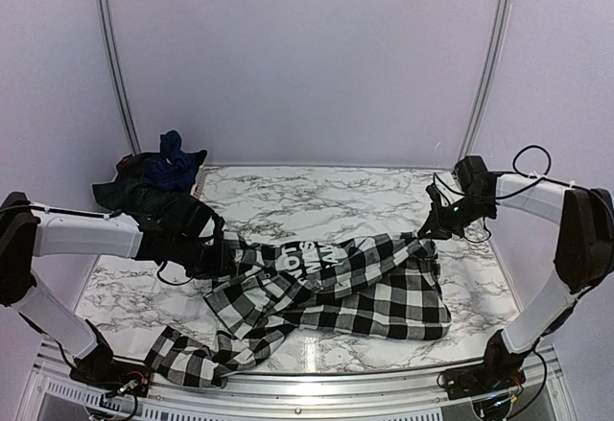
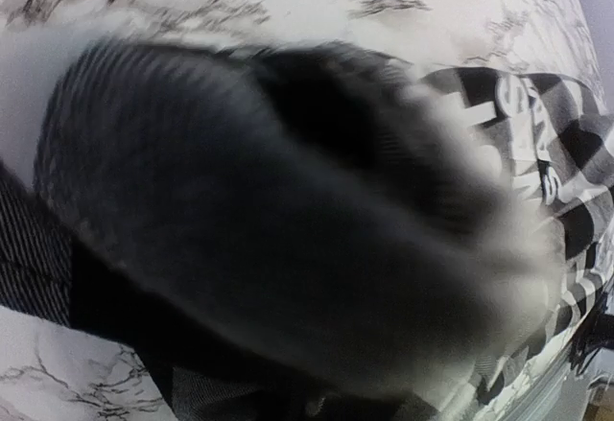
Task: Fold and stack the mixed laundry pile
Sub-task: Smooth out the crumpled shirt at the center of the board.
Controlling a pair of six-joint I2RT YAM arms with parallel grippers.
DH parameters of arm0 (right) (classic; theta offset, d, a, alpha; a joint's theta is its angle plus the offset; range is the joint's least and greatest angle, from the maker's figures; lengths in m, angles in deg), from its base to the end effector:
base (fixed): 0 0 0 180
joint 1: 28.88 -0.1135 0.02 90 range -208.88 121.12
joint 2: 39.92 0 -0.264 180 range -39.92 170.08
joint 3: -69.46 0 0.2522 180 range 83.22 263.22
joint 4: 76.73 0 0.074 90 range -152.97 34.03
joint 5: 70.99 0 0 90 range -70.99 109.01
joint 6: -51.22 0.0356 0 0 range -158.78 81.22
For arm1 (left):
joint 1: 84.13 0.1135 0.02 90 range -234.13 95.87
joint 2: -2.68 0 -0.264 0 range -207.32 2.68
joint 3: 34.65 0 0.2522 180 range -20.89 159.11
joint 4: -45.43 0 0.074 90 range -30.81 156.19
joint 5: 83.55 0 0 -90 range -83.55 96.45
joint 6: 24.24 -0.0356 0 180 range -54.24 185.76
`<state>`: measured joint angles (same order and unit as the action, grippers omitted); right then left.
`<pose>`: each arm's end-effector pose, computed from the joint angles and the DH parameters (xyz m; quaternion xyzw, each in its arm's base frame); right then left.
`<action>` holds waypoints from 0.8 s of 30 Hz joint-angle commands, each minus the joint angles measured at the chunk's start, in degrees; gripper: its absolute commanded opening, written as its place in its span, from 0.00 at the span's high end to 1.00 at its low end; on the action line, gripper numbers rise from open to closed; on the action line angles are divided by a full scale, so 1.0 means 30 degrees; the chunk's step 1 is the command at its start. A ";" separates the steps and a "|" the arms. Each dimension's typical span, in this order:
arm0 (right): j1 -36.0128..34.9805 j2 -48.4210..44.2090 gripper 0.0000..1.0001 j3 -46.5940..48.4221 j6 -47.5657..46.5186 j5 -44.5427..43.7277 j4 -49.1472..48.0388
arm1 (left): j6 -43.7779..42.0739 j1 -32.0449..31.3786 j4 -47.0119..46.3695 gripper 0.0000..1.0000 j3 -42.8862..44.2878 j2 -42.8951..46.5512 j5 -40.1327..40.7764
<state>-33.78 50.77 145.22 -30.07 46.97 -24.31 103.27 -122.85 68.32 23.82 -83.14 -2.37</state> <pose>0.3049 0.0429 0.2152 -0.0158 0.9525 0.2578 0.1611 0.2264 -0.1885 0.1770 0.0360 0.9373 -0.2662 0.2221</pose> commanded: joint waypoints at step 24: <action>0.2603 -0.3360 1.00 0.5002 -0.0149 -0.2426 -0.0043 | -0.1439 0.3382 0.2681 1.00 0.8978 0.2950 0.4580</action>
<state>-26.37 31.17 154.09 -31.49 43.74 -16.46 103.78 -115.92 79.09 43.38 -65.74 3.93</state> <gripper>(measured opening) 0.004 0.005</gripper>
